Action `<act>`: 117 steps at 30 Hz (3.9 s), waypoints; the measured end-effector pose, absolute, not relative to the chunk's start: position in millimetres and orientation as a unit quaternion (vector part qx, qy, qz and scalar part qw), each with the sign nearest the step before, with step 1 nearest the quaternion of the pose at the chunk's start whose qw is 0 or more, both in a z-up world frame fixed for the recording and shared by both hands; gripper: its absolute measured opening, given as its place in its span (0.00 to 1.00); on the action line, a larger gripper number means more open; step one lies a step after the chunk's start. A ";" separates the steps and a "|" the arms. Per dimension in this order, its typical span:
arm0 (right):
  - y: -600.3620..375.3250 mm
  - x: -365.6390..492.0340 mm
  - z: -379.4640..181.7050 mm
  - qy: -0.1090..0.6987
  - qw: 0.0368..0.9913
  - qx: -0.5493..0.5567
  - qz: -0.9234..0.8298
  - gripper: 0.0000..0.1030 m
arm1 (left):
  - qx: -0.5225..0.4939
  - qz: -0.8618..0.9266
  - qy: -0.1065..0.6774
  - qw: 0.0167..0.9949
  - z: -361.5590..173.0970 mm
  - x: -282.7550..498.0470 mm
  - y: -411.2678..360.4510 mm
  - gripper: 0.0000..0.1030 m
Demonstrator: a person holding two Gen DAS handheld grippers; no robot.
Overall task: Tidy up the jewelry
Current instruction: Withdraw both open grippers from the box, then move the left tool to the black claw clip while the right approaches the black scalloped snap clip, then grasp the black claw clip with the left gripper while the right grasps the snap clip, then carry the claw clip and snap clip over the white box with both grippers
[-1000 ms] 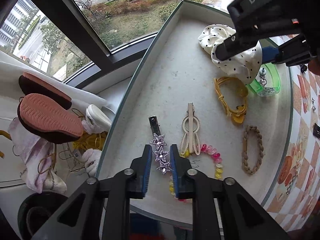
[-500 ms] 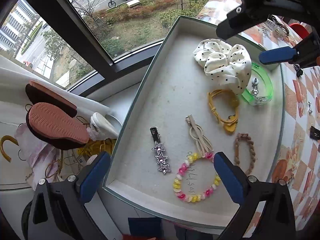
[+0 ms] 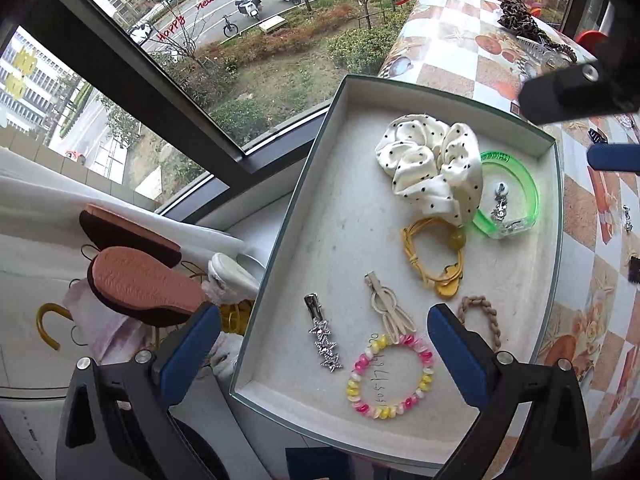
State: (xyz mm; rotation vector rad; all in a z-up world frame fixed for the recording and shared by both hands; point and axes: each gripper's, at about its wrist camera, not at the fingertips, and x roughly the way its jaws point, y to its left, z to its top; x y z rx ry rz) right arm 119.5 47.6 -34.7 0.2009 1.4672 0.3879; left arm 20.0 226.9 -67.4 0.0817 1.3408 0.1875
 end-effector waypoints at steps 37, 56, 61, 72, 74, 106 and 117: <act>-203.6 34.7 -50.8 0.691 0.715 0.107 0.004 1.00 | 0.080 -0.071 0.631 0.768 -32.3 66.1 51.9 1.00; -180.1 28.8 -77.5 0.660 0.733 -0.127 0.102 0.99 | -0.061 -0.110 0.659 0.741 -65.9 165.2 -25.1 1.00; -167.2 36.0 -86.5 0.651 0.731 -0.164 0.126 0.96 | -0.033 -0.112 0.657 0.745 -82.9 191.3 -47.4 0.98; -144.1 46.1 -108.0 0.653 0.715 -0.195 0.157 0.82 | 0.008 -0.125 0.669 0.733 -115.5 209.7 -82.3 0.74; -142.2 46.8 -108.5 0.654 0.714 -0.195 0.158 0.82 | 0.018 -0.127 0.664 0.736 -115.2 210.2 -86.6 0.74; -230.5 22.5 -69.9 0.695 0.706 0.131 0.043 0.37 | 0.049 -0.161 0.623 0.764 -47.3 119.1 -31.7 0.20; -193.0 39.1 -42.1 0.683 0.718 0.118 0.061 0.37 | 0.042 -0.149 0.610 0.777 -21.2 80.6 23.9 0.20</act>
